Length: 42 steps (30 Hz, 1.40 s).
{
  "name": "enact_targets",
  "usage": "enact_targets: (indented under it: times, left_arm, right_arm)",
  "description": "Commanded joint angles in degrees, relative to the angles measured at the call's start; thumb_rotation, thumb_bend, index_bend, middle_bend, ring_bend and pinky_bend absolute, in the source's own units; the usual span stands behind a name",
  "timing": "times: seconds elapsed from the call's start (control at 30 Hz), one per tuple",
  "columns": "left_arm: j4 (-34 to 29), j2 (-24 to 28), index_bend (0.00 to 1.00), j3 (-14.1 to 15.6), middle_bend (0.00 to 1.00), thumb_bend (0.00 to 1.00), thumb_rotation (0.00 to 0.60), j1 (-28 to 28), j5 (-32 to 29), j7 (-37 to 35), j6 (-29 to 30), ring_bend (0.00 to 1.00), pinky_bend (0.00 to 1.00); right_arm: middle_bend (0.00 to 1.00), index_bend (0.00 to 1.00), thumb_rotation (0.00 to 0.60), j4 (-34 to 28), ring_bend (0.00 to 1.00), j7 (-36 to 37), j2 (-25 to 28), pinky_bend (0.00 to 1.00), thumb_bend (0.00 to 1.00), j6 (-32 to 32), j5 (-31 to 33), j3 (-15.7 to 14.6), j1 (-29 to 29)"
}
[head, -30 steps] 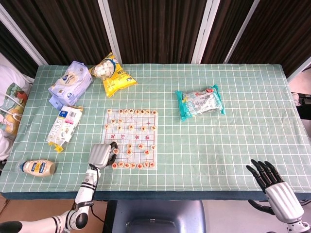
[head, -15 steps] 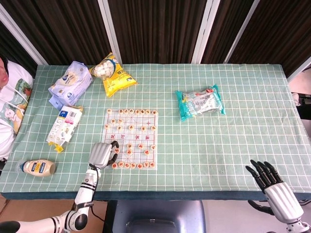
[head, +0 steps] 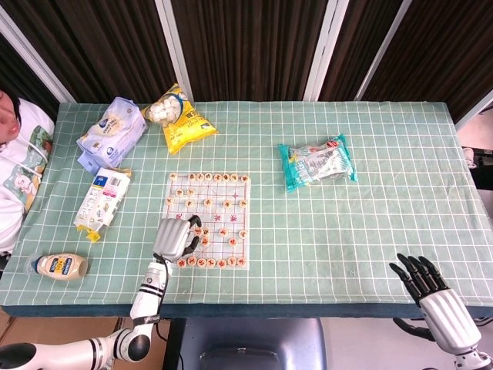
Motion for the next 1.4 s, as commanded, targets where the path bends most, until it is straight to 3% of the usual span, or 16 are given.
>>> enact_targets:
  times: [0.03, 0.33, 1.4]
  left_arm:
    - [0.71, -1.16, 0.53, -0.58, 1.00, 0.37, 0.600, -0.94, -1.65, 1.67, -0.29, 1.00, 1.00]
    - [4.46, -3.59, 0.52, -1.44, 1.00, 0.37, 0.600, -2.31, -5.79, 2.89, -1.73, 1.00, 1.00]
    - [8.35, -6.99, 0.50, -0.91, 1.00, 0.37, 0.600, -4.52, -7.00, 4.27, -1.45, 1.00, 1.00]
  right_arm:
    - [0.00, 0.00, 0.600, 0.03, 0.00, 0.14, 0.08, 0.00, 0.25, -0.09, -0.04, -0.02, 0.08]
    - [0.00, 0.00, 0.600, 0.11, 0.00, 0.63, 0.21, 0.00, 0.25, -0.15, 0.27, 0.02, 0.09]
    - [0.00, 0.00, 0.600, 0.73, 0.00, 2.74, 0.86, 0.00, 0.25, 1.06, -0.09, -0.39, -0.37]
